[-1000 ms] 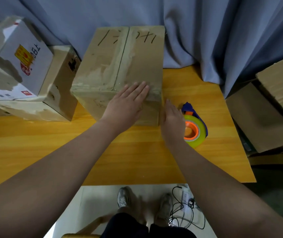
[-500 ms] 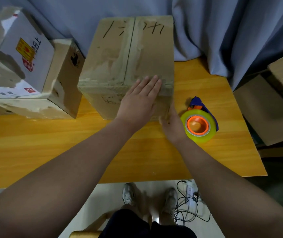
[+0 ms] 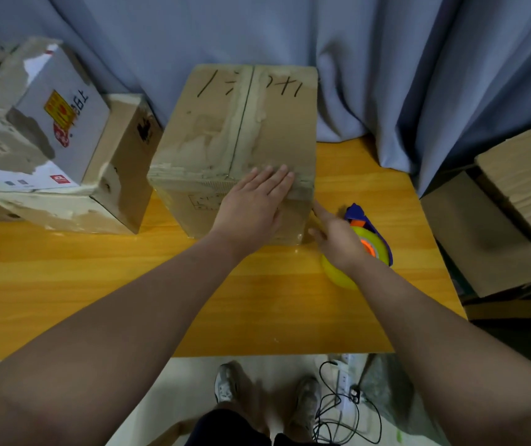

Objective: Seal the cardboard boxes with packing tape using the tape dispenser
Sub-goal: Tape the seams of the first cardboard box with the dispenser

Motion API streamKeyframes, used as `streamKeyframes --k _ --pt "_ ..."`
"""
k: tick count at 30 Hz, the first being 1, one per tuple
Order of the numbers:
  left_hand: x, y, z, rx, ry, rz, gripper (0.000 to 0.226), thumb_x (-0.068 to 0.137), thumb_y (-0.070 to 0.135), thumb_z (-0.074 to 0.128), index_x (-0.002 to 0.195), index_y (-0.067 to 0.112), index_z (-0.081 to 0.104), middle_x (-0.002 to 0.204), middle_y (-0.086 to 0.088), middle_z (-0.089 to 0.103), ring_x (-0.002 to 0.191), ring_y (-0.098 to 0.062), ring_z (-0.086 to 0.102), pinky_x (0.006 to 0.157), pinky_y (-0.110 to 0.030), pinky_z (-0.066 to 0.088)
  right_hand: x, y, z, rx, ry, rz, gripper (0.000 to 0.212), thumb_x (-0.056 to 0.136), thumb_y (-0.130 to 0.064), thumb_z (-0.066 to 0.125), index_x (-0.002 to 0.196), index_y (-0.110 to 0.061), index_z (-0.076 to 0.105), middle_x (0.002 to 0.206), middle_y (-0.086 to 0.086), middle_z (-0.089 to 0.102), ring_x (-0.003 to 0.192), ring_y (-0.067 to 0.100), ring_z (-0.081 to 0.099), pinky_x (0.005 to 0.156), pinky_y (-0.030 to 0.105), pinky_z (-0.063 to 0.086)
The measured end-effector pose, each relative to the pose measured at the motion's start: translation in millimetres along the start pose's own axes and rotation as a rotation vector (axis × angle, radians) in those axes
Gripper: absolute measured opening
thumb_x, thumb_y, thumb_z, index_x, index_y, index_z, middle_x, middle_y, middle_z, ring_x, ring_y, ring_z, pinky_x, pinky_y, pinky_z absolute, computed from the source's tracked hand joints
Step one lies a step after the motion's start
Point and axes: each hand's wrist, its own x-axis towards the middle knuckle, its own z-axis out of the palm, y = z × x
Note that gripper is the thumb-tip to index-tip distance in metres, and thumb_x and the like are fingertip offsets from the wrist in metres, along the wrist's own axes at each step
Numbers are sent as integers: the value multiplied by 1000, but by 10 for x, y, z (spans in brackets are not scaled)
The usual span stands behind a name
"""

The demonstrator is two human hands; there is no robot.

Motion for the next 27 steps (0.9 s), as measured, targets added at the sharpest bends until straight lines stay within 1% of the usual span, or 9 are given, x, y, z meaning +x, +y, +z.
streamKeyframes --k 3,6,10,13,16,19,22,25,27 --pt "6 -11 8 -24 7 -4 58 99 28 40 151 18 16 158 1 17 146 -15 13 117 -27 0 153 -96 -137 -87 -9 16 74 94 -17 60 153 -29 17 139 8 52 123 28 51 95 36 46" --pt "9 -10 25 -45 13 -16 59 97 25 46 151 17 21 157 1 22 145 -16 18 117 -26 1 272 -167 -160 -171 29 5 87 89 -24 67 154 -27 9 135 8 55 116 28 56 84 35 47" --pt "0 2 60 -83 48 -30 58 93 19 53 147 13 33 152 -3 33 142 -20 28 116 -28 8 365 -190 -127 -213 12 31 110 81 -31 75 153 -27 -9 137 5 53 112 27 59 76 36 51" --pt "-3 3 77 -88 63 -36 57 93 20 52 147 14 33 152 -2 33 142 -20 28 116 -27 8 434 -231 -168 -213 -7 32 128 73 -35 81 150 -26 -21 147 4 43 119 27 56 82 41 53" --pt "-4 -6 85 -99 77 -41 55 94 21 52 146 14 35 151 -3 35 141 -20 31 115 -28 10 445 -285 -291 -136 23 -38 137 65 -38 86 150 -26 -20 153 0 34 128 25 49 87 40 51" --pt "4 -16 80 -96 75 -37 53 92 19 55 143 13 41 148 -4 40 138 -21 36 114 -29 15 398 -323 -423 -26 98 -178 128 67 -40 84 152 -31 -12 157 -3 27 137 21 37 95 38 47" --pt "12 -18 70 -92 74 -30 54 91 18 57 142 13 42 147 -5 42 137 -22 38 113 -30 18 376 -350 -519 -132 131 -294 101 76 -41 77 151 -40 9 161 -6 8 146 13 15 104 31 37" --pt "17 -10 74 -90 62 -31 55 92 19 54 145 14 38 150 -3 37 139 -21 33 114 -28 13 389 -328 -553 -253 135 -404 70 86 -32 70 146 -37 34 160 -6 13 147 14 10 112 34 29" --pt "20 -5 88 -107 70 -31 54 92 18 54 144 14 38 150 -2 38 139 -21 34 114 -29 15 390 -316 -551 -314 127 -476 60 89 -24 66 143 -29 42 157 0 26 146 19 17 112 38 31"
